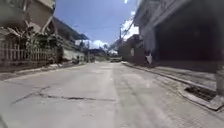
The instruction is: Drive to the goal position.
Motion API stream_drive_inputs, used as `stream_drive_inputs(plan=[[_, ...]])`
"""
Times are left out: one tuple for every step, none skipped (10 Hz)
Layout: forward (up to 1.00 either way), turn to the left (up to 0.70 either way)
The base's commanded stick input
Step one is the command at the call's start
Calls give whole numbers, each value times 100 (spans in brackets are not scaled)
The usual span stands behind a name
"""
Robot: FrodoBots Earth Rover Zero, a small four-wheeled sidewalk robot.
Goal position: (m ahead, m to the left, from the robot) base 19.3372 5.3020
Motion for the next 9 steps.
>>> stream_drive_inputs(plan=[[85, 0], [85, 3], [85, 9], [85, 1], [85, 10], [85, 6], [85, -6], [85, -29], [85, -34]])
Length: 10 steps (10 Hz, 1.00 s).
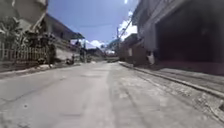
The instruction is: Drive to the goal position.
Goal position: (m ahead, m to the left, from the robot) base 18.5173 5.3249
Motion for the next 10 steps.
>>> stream_drive_inputs(plan=[[85, -34], [85, -34], [85, -34], [85, 1], [85, 5], [85, 6], [85, 2], [85, 0], [85, 0], [85, 0]])
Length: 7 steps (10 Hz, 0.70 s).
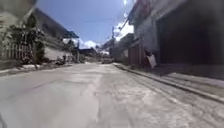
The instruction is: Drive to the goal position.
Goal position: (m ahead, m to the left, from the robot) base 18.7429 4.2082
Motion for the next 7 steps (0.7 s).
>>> stream_drive_inputs(plan=[[85, 0], [85, 0], [85, 0], [85, 6], [85, 6], [85, 4], [85, 7]])
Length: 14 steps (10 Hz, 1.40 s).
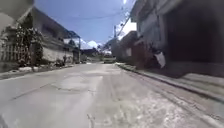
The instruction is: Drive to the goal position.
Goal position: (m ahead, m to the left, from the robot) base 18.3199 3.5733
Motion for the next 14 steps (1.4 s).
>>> stream_drive_inputs(plan=[[85, 8], [85, 10], [85, 5], [85, 8], [85, 3], [85, 6], [85, 5], [85, -19], [85, -30], [85, -32], [85, -34], [85, -34], [85, -15], [85, 5]])
